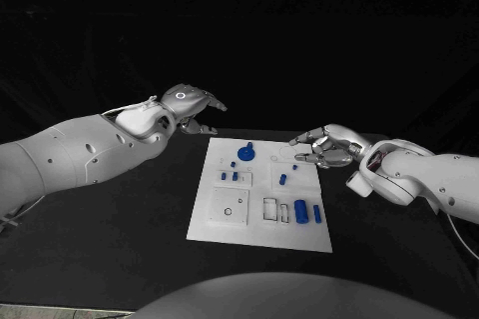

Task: Assemble the parts on the task board

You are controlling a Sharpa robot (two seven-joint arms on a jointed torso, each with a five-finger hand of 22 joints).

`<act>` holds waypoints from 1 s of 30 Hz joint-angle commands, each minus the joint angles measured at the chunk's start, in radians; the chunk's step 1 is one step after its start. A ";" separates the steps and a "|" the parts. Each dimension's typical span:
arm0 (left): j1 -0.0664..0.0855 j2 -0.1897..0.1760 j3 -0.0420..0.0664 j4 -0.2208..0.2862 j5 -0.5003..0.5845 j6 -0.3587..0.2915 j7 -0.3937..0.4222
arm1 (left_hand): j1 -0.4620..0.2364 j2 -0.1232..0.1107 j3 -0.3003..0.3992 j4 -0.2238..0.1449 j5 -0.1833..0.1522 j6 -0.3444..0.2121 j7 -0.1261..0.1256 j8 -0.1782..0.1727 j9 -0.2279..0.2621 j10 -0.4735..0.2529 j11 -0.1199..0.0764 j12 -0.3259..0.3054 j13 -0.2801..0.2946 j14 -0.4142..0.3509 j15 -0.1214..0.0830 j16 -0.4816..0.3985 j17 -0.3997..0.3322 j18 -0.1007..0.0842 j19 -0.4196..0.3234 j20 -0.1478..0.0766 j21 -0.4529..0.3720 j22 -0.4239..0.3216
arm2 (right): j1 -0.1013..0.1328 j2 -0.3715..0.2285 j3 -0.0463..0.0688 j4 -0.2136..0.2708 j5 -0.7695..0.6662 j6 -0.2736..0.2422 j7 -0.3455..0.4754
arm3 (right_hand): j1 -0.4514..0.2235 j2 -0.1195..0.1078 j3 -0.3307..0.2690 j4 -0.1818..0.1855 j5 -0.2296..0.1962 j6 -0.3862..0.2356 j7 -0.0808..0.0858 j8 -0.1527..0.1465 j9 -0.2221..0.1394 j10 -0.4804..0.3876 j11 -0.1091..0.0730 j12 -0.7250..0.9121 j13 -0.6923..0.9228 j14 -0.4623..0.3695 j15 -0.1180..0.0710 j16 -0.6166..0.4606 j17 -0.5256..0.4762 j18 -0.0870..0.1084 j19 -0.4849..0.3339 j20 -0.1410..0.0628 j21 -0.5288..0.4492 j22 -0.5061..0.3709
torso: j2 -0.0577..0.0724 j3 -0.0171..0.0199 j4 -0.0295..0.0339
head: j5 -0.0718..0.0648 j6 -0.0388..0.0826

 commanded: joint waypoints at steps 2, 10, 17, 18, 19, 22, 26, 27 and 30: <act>0.002 -0.044 -0.011 0.063 0.357 -0.116 0.182 | -0.033 0.021 -0.010 0.005 -0.004 0.041 0.030 0.012 -0.002 0.025 0.002 0.030 0.008 -0.192 0.016 -0.121 -0.087 0.049 -0.271 0.021 -0.337 0.084 | 0.031 0.011 0.000 -0.007 -0.088 -0.053 -0.009 | -0.067 -0.028 -0.061 0.078 -0.052 0.041 0.024 0.013 0.005 -0.328 0.018 -0.372 -0.302 -0.041 0.009 -0.056 0.087 0.019 -0.002 0.011 -0.049 0.036 | 0.002 -0.0056 0.0036 | 0.009 0.000; -0.036 -0.083 -0.022 0.119 0.970 -0.014 0.433 | -0.003 0.092 -0.187 -0.016 0.082 0.123 0.176 0.023 -0.006 -0.073 0.022 0.063 0.008 -0.579 0.145 -0.370 -0.197 0.021 -0.781 0.080 -0.782 -0.025 | 0.097 0.034 0.001 -0.008 -0.302 -0.039 -0.073 | 0.000 -0.027 -0.069 0.093 0.107 0.075 0.018 0.006 0.009 -0.381 0.055 -0.716 -0.574 -0.059 0.038 -0.090 0.046 0.023 0.007 0.037 -0.122 0.014 | -0.004 -0.0190 0.0214 | -0.013 0.000; -0.082 -0.095 -0.023 0.149 1.280 0.193 0.552 | -0.021 0.029 -0.340 0.003 0.058 0.060 0.140 -0.014 -0.034 -0.374 -0.019 -0.015 -0.019 -1.078 0.109 -0.853 -0.541 -0.003 -1.160 0.144 -1.118 -0.237 | 0.100 0.069 0.000 -0.048 -0.561 0.001 -0.162 | 0.136 -0.042 0.026 -0.004 0.230 0.135 -0.011 0.037 0.040 -0.497 0.085 -0.868 -0.677 -0.126 0.046 -0.147 -0.014 0.039 -0.051 0.043 -0.208 -0.001 | -0.007 -0.0288 0.0382 | -0.033 0.000; -0.085 -0.100 -0.024 0.158 1.313 0.224 0.557 | -0.036 0.011 -0.357 0.004 0.049 0.023 0.128 -0.016 -0.044 -0.431 -0.032 -0.043 -0.024 -1.125 0.110 -0.920 -0.600 -0.003 -1.211 0.151 -1.159 -0.348 | 0.097 0.072 0.000 -0.054 -0.588 0.002 -0.172 | 0.136 -0.045 0.030 -0.009 0.225 0.133 -0.016 0.037 0.044 -0.504 0.083 -0.873 -0.682 -0.127 0.044 -0.146 -0.013 0.038 -0.050 0.041 -0.204 0.003 | -0.007 -0.0298 0.0405 | -0.034 0.000; -0.088 -0.104 -0.024 0.168 1.350 0.255 0.559 | -0.054 0.001 -0.364 0.004 0.041 -0.019 0.119 -0.011 -0.053 -0.468 -0.041 -0.059 -0.025 -1.144 0.114 -0.953 -0.631 0.000 -1.254 0.159 -1.196 -0.455 | 0.094 0.075 0.000 -0.060 -0.611 0.002 -0.183 | 0.132 -0.047 0.031 -0.010 0.213 0.129 -0.021 0.037 0.047 -0.505 0.084 -0.874 -0.684 -0.122 0.044 -0.141 -0.008 0.035 -0.041 0.041 -0.190 0.009 | -0.007 -0.0310 0.0421 | -0.033 0.000; -0.095 -0.116 -0.024 0.193 1.454 0.330 0.561 | -0.082 -0.009 -0.374 0.006 0.029 -0.160 0.107 -0.020 -0.078 -0.536 -0.052 -0.088 -0.031 -1.168 0.123 -0.999 -0.677 0.010 -1.307 0.173 -1.236 -0.652 | 0.082 0.085 0.000 -0.079 -0.663 -0.012 -0.220 | 0.095 -0.053 0.021 0.001 0.159 0.126 -0.027 0.042 0.063 -0.498 0.084 -0.873 -0.691 -0.099 0.044 -0.124 0.003 0.022 0.016 0.042 -0.120 0.038 | -0.007 -0.0333 0.0453 | -0.033 0.000; -0.103 -0.132 -0.024 0.218 1.566 0.397 0.563 | -0.077 -0.032 -0.394 0.008 0.037 -0.304 0.098 -0.029 -0.098 -0.572 -0.054 -0.104 -0.035 -1.173 0.122 -1.009 -0.689 0.018 -1.320 0.168 -1.238 -0.718 | 0.056 0.097 0.000 -0.108 -0.698 -0.051 -0.261 | 0.028 -0.064 -0.009 0.029 0.125 0.139 -0.018 0.056 0.087 -0.470 0.085 -0.860 -0.696 -0.049 0.044 -0.086 0.033 0.004 0.101 0.040 -0.023 0.073 | -0.007 -0.0334 0.0469 | -0.034 0.000; -0.104 -0.135 -0.025 0.222 1.579 0.404 0.564 | -0.078 -0.035 -0.395 0.007 0.039 -0.324 0.095 -0.029 -0.099 -0.577 -0.055 -0.105 -0.035 -1.173 0.121 -1.009 -0.689 0.021 -1.321 0.166 -1.238 -0.726 | 0.050 0.099 0.000 -0.113 -0.701 -0.056 -0.266 | 0.024 -0.065 -0.009 0.028 0.132 0.143 -0.016 0.060 0.094 -0.466 0.085 -0.860 -0.698 -0.042 0.043 -0.081 0.037 0.003 0.112 0.040 -0.013 0.078 | -0.008 -0.0336 0.0469 | -0.033 0.000; -0.107 -0.145 -0.025 0.232 1.606 0.417 0.564 | -0.069 0.010 -0.361 0.005 0.063 -0.335 0.097 -0.025 -0.097 -0.585 -0.056 -0.104 -0.035 -1.173 0.120 -1.009 -0.689 0.031 -1.325 0.160 -1.238 -0.764 | 0.031 0.102 0.000 -0.131 -0.703 -0.062 -0.270 | 0.032 -0.068 0.008 0.012 0.239 0.147 -0.007 0.068 0.114 -0.459 0.081 -0.867 -0.711 -0.037 0.040 -0.079 0.034 0.000 0.126 0.038 -0.004 0.086 | -0.008 -0.0339 0.0460 | -0.038 0.000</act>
